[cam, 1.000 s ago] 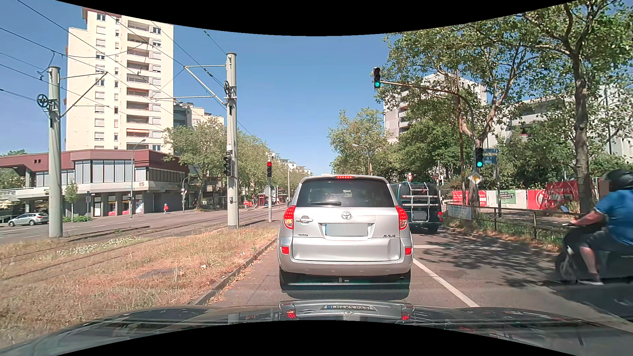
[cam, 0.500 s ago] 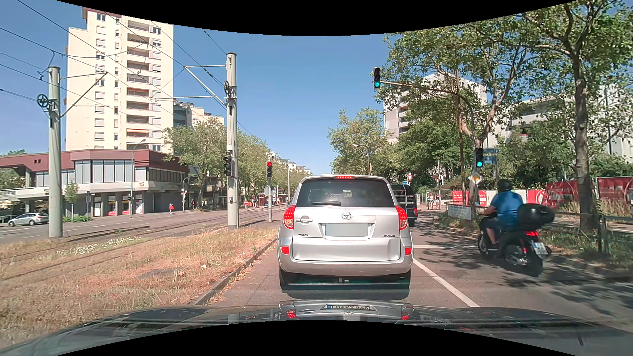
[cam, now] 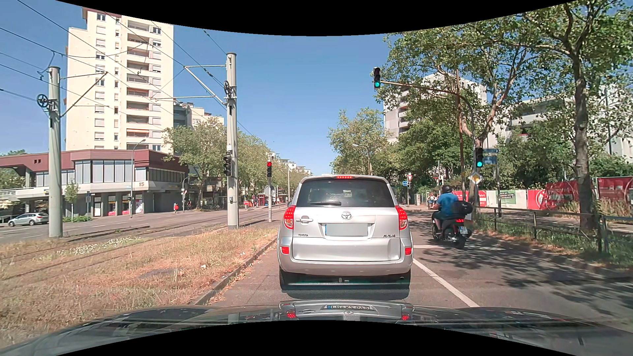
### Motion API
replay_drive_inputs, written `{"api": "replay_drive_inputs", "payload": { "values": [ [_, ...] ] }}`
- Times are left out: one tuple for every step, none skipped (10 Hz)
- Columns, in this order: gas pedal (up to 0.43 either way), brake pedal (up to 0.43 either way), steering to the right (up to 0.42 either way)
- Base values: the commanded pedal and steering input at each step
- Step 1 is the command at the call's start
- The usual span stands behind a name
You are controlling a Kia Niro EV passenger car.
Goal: Follow the waypoints while adhering to traffic rules and regulations
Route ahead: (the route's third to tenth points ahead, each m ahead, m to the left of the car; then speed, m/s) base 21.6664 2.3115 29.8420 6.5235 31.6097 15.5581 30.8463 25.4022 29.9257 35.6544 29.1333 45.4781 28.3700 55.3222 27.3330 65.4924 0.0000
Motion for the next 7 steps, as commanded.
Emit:
{"api": "replay_drive_inputs", "payload": {
  "values": [
    [0.000, 0.213, -0.004],
    [0.000, 0.213, -0.004],
    [0.000, 0.213, -0.004],
    [0.000, 0.213, -0.004],
    [0.000, 0.213, -0.004],
    [0.000, 0.213, -0.004],
    [0.000, 0.213, -0.004]
  ]
}}
